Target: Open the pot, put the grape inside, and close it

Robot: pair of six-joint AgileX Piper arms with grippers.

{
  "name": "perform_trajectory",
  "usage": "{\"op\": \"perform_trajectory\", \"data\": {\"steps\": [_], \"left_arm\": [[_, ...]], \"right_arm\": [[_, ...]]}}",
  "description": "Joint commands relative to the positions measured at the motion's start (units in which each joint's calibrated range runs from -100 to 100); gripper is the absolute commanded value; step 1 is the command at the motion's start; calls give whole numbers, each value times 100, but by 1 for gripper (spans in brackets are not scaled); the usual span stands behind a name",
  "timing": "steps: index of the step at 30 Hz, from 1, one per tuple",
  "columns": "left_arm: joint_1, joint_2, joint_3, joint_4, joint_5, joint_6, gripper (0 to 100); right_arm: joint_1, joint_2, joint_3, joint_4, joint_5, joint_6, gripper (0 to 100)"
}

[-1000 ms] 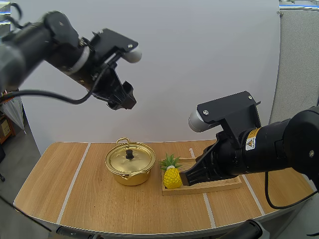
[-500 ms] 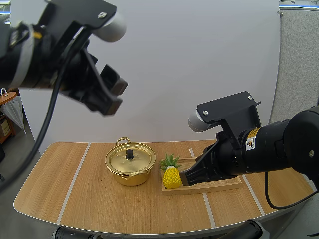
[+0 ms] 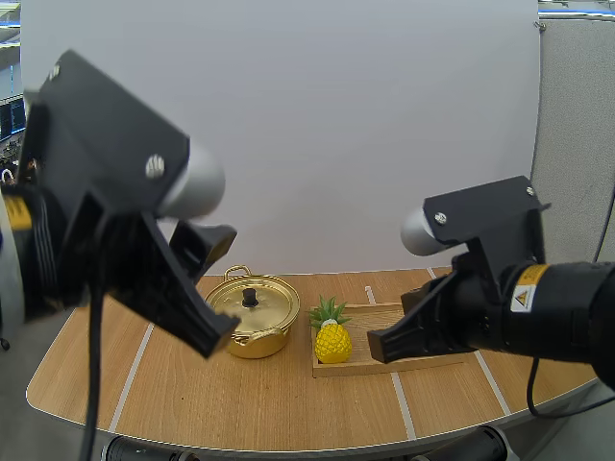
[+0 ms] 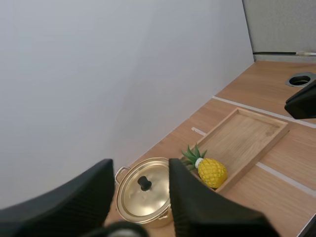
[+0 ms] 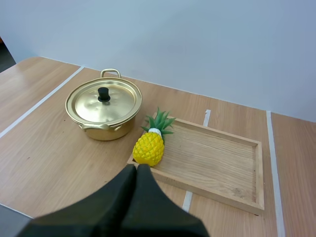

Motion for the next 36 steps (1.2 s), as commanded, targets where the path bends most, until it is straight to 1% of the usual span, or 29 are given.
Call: {"op": "perform_trajectory", "data": {"steps": [1, 2, 4, 7, 12, 14, 15, 18, 20, 21, 24, 27, 29, 30, 34, 36], "left_arm": [[48, -289, 449, -222, 10, -86, 11], [69, -365, 549, -266, 10, -86, 0], [83, -501, 697, -344, 10, -86, 0], [152, -689, 899, -354, 10, -86, 0], [207, -955, 1298, -342, -66, -313, 0], [239, -1169, 1597, -341, -726, -480, 0], [239, -1182, 1797, -352, -1160, -550, 0], [239, -1182, 2091, -330, -1829, -686, 0], [239, -1182, 2244, -330, -2511, -708, 0], [239, -1182, 2319, -340, -3045, -791, 0], [239, -1182, 2587, -281, -4759, -1140, 0], [239, -1182, 2979, -254, -6377, -1140, 0], [239, -1182, 3292, -316, -7212, -1140, 0], [239, -1182, 3452, -452, -7511, -1150, 0], [239, -1182, 4144, -658, -8536, -1183, 0], [239, -1182, 4414, -658, -8982, -1183, 0]], "right_arm": [[-104, -223, 8, 55, 114, -30, 0], [-133, -263, 8, 69, 114, -30, 0], [-186, -334, 8, 126, 114, -30, 0], [-297, -450, 8, 165, 114, -30, 0], [-451, -453, 8, 177, -162, -30, 0], [-574, -453, 8, 246, -689, -30, 0], [-592, -453, 12, 289, -904, -30, 0], [-609, -453, 12, 377, -1601, -19, 0], [-609, -453, 140, 377, -2165, -19, 0], [-609, -453, 273, 377, -2496, -19, 0], [-609, -453, 906, 377, -3490, -54, 0], [-609, -453, 1565, 377, -4559, -287, 0], [-609, -453, 1998, 377, -5561, -344, 0], [-609, -453, 2245, 377, -6148, -344, 0], [-609, -453, 3222, 377, -8314, -344, 0], [-609, -453, 3630, 377, -8942, -344, 0]]}}
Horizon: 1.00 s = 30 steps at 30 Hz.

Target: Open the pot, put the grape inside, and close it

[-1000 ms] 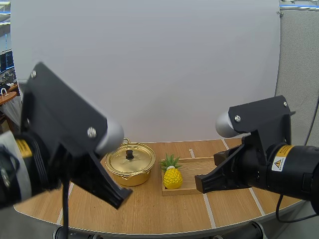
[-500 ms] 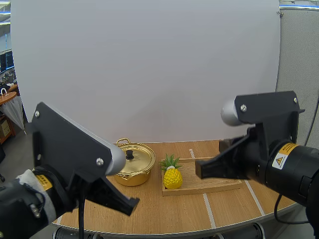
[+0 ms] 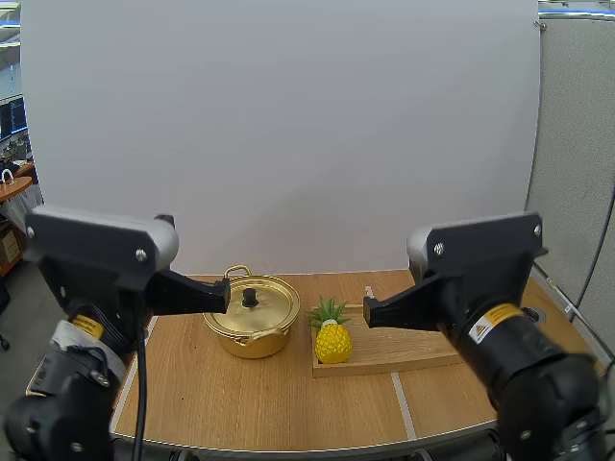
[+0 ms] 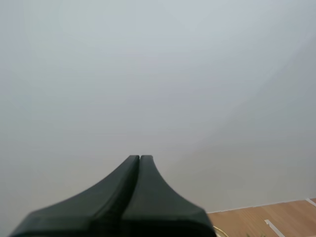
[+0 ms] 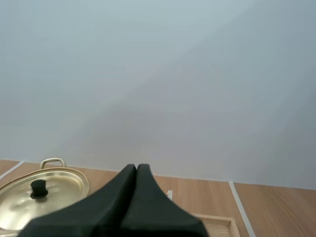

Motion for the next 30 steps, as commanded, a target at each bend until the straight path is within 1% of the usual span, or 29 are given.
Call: {"op": "perform_trajectory", "data": {"steps": [1, 4, 6, 9, 10, 12, 14, 17, 20, 23, 27, 30], "left_arm": [[4, -20, 491, -172, -1105, -79, 0], [4, -20, 972, -224, -1692, -79, 0], [4, -20, 1205, -238, -1732, -79, 0], [4, -20, 1551, -252, -1732, -79, 0], [-3, -20, 1704, -252, -1732, -79, 0], [-10, -20, 1704, -252, -1732, -79, 0], [-10, -20, 1704, -252, -1178, -79, 0], [-10, -20, 1704, -268, -818, -79, 0], [-10, -20, 1704, -130, -329, -79, 0], [-10, -20, 1704, 60, 351, -60, 0], [-10, -20, 1704, 288, 679, -60, 0], [-10, -20, 1704, 305, 987, -60, 0]], "right_arm": [[-23, -44, 598, 16, -1273, -54, 0], [-23, -44, 1039, 16, -1445, -54, 0], [-23, -44, 1282, 16, -1488, -54, 0], [-23, -44, 1319, 16, -1488, -54, 0], [-23, -44, 1319, 16, -1151, -54, 0], [-23, -44, 1319, 16, -1032, -45, 0], [-23, -44, 1319, 16, -916, -45, 0], [-23, -44, 1319, 16, -457, -45, 0], [-23, -44, 1319, 16, 120, -45, 0], [-23, -44, 1319, 16, 397, -45, 0], [-23, -44, 1319, 16, 665, -45, 0], [-23, -44, 1319, 16, 1072, -45, 0]]}}
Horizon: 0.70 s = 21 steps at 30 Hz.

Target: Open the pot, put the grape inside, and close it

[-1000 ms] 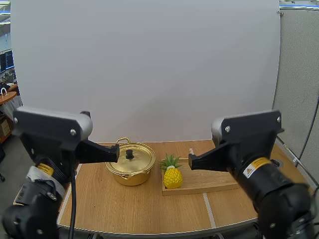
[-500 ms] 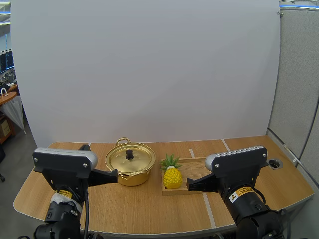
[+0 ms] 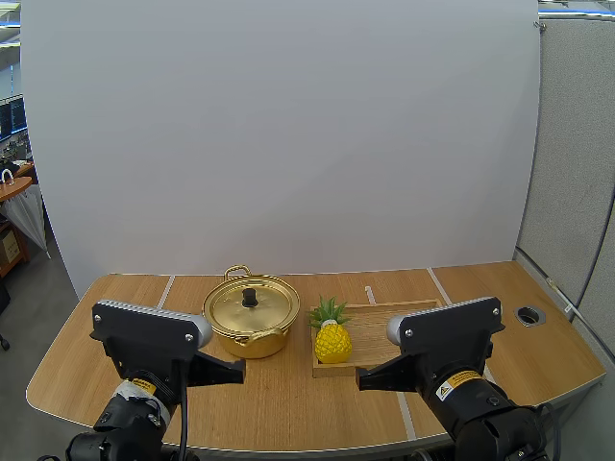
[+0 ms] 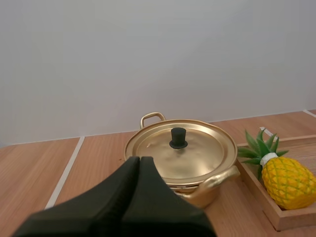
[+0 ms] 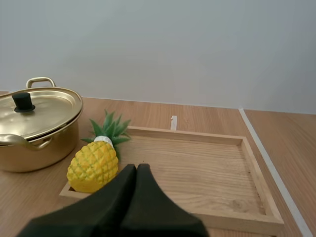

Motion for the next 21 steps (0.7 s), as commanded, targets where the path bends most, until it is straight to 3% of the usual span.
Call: {"op": "perform_trajectory", "data": {"steps": [1, 12, 21], "left_arm": [[-17, -20, 13, 111, 422, -32, 0], [-17, -20, 13, 135, 637, -217, 0], [-17, -20, 13, 1059, 551, -1432, 0]], "right_arm": [[-23, -44, 0, 12, 306, -41, 0], [-23, -44, 0, 12, 306, -41, 0], [-23, -44, 0, 12, 306, -41, 0]]}}
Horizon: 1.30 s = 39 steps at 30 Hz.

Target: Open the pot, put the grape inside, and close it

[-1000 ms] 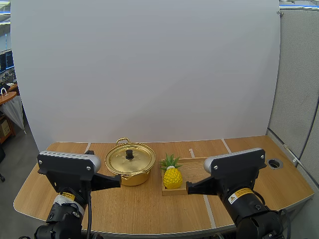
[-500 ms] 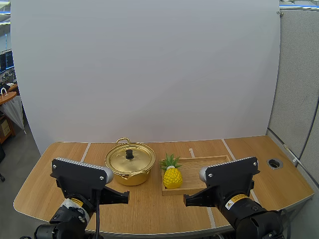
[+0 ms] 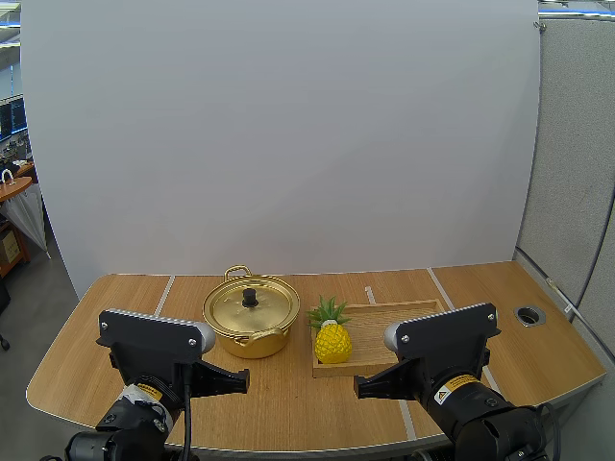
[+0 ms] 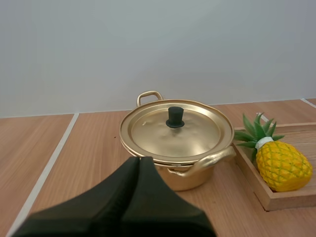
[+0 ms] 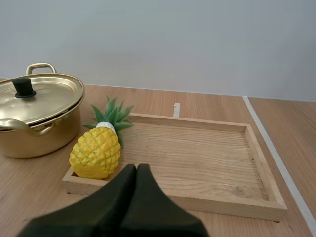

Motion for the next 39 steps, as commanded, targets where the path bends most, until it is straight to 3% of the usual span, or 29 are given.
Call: {"op": "perform_trajectory", "data": {"steps": [1, 4, 9, 39], "left_arm": [[-17, -20, 13, 794, -47, -990, 0], [-17, -20, 13, 1348, -71, -1628, 0], [-17, -20, 13, 1550, -71, -1891, 0], [-17, -20, 13, 1550, -74, -1771, 0]], "right_arm": [[-23, -44, 0, 12, 14, -41, 0], [-23, -44, 0, 12, 14, -41, 0], [-23, -44, 0, 12, 14, -41, 0], [-23, -44, 0, 12, 16, -41, 0]]}}
